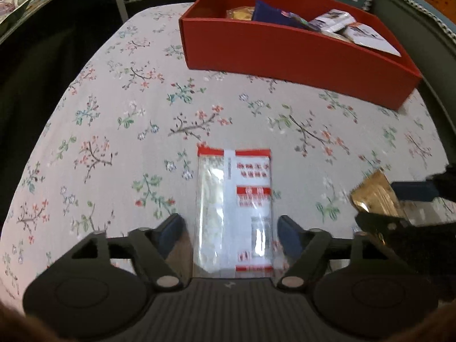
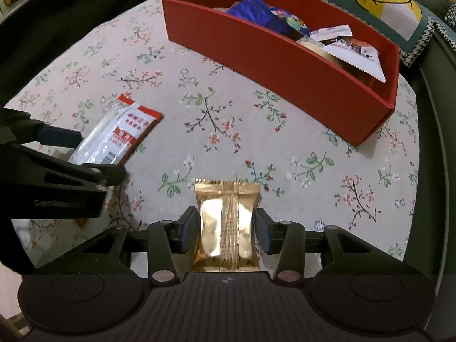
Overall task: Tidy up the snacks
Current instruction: 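Grasp the gold foil packet with the right tool while the left tool grasps the red-white spicy-strip bag, then lift both packets and carry them over the red box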
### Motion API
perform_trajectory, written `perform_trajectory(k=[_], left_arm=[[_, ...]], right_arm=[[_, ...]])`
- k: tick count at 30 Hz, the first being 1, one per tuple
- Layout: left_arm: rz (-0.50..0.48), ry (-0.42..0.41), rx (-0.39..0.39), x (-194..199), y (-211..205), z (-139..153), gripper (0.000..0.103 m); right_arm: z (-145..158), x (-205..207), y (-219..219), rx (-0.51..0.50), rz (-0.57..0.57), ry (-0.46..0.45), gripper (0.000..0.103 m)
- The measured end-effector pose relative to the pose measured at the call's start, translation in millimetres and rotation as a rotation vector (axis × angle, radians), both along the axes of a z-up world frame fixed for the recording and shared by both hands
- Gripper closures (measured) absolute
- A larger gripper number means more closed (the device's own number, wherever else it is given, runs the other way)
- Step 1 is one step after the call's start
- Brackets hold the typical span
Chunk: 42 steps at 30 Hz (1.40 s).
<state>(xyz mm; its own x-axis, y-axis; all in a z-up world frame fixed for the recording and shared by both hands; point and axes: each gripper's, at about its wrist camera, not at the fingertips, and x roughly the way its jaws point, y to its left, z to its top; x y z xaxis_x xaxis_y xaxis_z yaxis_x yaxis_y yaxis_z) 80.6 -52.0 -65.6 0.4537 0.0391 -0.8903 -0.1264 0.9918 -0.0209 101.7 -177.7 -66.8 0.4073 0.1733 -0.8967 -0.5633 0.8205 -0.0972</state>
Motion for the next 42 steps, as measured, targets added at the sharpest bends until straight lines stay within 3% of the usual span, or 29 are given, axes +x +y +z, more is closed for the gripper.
perform_trajectory(k=[3, 5, 10, 22, 42], left_arm=[[-0.018, -0.005, -0.001, -0.5, 1.3, 0.7, 0.0], [-0.045, -0.016, 0.001, -5.7, -0.2, 3.1, 0.007], [-0.036, -0.026, -0.038, -11.4, 5.3, 6.5, 0.015], [-0.028, -0.113, -0.145, -19.1, 10.2, 31.7, 0.015], [-0.059, -0.279, -0.126, 10.8, 4.7, 76.8, 0.015]], right_arm=[[-0.2, 3.6, 1.2, 0.006, -0.009, 0.006, 0.049], [0.5, 1.3, 2.6, -0.004, 0.0, 0.01, 0.055], [4.3, -4.7, 0.8, -0.008, 0.007, 0.008, 0.057], [33.0, 0.6, -11.2, 0.083, -0.038, -0.063, 0.057], [72.2, 24.0, -13.5, 0.176, -0.099, -0.161, 0.056]])
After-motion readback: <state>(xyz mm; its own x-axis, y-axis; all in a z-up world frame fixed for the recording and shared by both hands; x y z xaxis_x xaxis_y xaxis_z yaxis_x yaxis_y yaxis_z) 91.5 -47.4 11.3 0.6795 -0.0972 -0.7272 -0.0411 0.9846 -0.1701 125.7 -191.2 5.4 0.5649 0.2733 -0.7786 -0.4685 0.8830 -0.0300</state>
